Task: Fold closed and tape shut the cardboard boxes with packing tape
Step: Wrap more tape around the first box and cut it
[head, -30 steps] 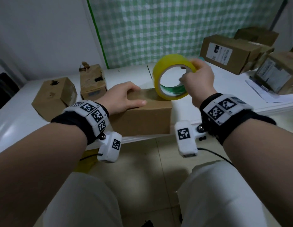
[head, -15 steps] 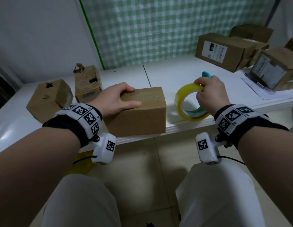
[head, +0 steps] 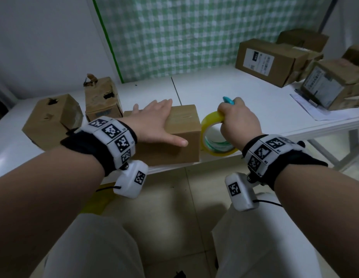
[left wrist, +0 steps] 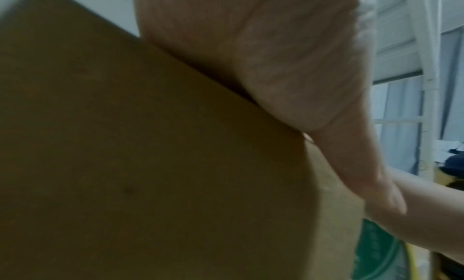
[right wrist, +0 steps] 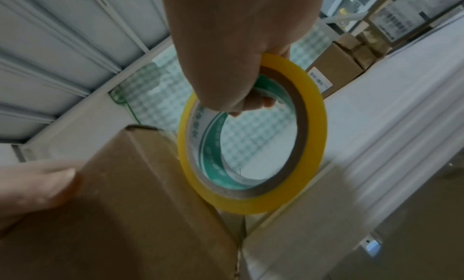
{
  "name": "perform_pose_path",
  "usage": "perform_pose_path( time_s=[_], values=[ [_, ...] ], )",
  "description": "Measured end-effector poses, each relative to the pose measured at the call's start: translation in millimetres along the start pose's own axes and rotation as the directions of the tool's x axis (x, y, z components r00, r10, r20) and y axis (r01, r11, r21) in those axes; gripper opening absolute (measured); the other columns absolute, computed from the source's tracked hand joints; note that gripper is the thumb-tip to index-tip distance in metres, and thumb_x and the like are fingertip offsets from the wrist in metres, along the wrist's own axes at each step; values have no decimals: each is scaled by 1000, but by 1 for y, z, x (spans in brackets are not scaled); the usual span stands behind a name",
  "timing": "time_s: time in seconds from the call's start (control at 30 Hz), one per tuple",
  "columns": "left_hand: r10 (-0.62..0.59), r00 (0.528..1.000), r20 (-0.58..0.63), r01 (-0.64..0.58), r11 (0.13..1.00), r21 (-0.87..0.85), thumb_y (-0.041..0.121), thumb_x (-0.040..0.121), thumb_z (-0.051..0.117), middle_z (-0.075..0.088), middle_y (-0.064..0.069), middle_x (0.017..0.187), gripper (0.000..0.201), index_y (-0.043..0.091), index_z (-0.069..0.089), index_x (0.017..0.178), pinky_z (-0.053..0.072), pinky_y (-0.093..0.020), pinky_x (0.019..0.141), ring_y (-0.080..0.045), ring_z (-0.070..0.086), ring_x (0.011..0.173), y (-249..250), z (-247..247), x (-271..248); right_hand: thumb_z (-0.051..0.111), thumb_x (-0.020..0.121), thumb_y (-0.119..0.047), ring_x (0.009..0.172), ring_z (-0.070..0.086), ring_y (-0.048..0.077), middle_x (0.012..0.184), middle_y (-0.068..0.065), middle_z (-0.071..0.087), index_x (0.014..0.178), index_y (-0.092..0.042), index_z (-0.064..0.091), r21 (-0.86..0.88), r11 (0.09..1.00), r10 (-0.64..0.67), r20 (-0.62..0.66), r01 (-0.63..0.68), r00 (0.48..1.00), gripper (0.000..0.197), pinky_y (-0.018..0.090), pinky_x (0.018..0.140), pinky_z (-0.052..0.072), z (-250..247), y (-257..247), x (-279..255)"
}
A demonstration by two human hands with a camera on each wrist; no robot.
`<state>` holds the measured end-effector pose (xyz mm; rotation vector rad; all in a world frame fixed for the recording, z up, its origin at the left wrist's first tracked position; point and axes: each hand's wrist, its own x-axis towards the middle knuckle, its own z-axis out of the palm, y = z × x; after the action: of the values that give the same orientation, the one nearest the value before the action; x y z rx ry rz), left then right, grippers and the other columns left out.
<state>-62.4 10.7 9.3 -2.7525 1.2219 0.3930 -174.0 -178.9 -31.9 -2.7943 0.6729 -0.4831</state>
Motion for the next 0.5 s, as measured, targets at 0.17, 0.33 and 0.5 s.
perform_pose_path(
  time_s=[0.17,0.33,0.5],
  values=[
    [62,996,-58,-60,997,42,88,58,47,-9,1,160,128,18,-9,150,2,-59,114,-21,-4,147,43,0,11,45,84,-8,70,44,31,106,12,40,110,-12,55,-1,1000,12,38,-12,999,28,33,64,39,-9,0,-9],
    [113,989,-91,-113,994,12,69,75,57,0,2,160,107,21,-2,151,2,-56,116,-18,0,146,43,0,11,65,79,-29,87,47,26,109,8,39,116,-17,49,142,988,18,238,-53,971,43,32,73,42,-20,8,-18],
    [234,970,-64,-236,971,-38,39,78,64,11,5,158,92,26,7,150,-2,-57,115,-16,1,146,40,-3,-1,85,63,-40,93,58,21,98,2,60,100,-19,54,441,886,-126,521,-140,844,53,35,80,50,-23,2,-34]
  ],
)
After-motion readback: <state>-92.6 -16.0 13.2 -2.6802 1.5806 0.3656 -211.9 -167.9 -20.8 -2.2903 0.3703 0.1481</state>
